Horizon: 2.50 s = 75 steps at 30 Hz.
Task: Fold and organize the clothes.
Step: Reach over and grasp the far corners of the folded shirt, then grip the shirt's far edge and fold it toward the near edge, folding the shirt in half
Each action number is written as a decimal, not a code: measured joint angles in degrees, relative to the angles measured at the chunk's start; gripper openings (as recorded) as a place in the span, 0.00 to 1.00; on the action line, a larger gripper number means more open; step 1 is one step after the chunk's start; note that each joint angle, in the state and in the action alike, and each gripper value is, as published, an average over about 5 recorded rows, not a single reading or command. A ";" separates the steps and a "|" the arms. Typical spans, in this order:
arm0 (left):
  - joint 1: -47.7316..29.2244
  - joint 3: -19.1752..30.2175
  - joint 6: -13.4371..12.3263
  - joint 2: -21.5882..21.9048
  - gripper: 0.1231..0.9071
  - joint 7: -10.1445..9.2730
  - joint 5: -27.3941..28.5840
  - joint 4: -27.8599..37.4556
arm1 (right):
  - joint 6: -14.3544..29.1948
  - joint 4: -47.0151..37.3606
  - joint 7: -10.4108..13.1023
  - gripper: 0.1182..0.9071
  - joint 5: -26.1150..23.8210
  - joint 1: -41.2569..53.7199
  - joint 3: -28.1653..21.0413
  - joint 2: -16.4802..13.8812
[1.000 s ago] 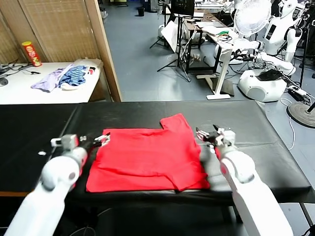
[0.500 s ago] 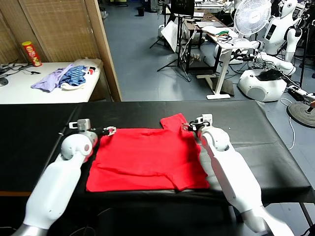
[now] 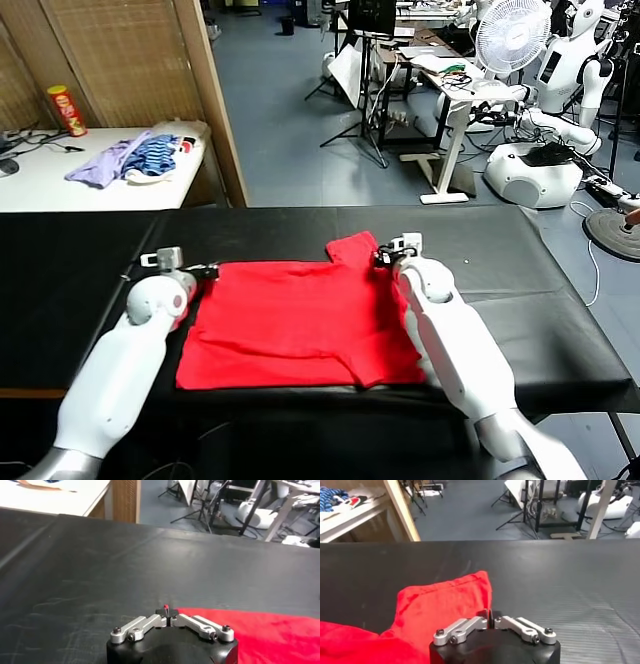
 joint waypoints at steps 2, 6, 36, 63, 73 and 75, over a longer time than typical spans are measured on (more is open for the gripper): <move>0.41 -0.44 -0.45 -0.12 0.00 -0.33 0.24 -0.81 | 1.90 0.91 -0.73 0.01 0.02 -0.65 0.31 -0.30; 1.38 -1.66 -0.89 -0.18 0.00 -1.15 0.65 -2.89 | 5.08 4.32 -2.91 0.01 0.45 -2.94 0.89 -1.44; 28.08 -15.42 1.11 5.63 0.00 -4.07 4.60 -36.96 | -5.93 41.92 2.67 0.01 8.00 -27.91 6.40 -15.58; 47.62 -19.10 1.84 1.28 0.27 -1.35 16.14 -44.66 | -11.07 52.48 2.63 0.49 4.60 -43.13 13.20 -16.40; 45.30 -19.98 0.55 1.33 0.85 -2.23 10.79 -46.17 | -5.67 47.49 4.19 0.86 0.43 -37.41 12.69 -12.56; 42.55 -19.30 -0.02 1.09 0.86 -2.74 8.38 -44.51 | -4.48 44.72 4.10 0.86 -1.09 -35.03 11.36 -11.02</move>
